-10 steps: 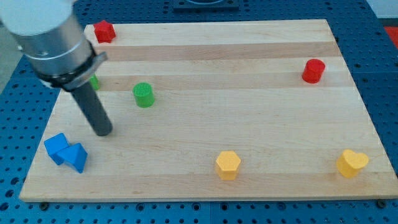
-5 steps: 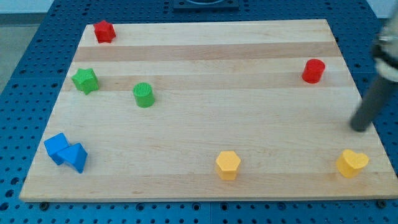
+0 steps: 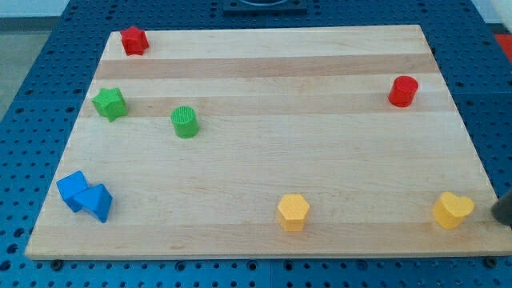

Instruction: Move the yellow heart towards the yellow hexagon

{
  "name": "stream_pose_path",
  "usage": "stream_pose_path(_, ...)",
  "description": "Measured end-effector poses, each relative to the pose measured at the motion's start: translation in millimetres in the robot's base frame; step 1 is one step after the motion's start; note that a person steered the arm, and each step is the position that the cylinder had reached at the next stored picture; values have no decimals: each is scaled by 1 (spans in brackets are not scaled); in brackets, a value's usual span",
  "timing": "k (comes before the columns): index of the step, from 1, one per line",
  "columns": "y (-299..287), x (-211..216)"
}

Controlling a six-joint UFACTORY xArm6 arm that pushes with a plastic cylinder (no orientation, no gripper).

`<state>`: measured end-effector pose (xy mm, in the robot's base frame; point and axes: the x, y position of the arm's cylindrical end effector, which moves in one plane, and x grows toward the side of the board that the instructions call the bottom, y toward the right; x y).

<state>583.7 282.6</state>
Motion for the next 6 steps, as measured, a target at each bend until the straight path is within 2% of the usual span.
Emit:
stream_pose_path(3, -99, -1)
stream_pose_path(6, -118, -23)
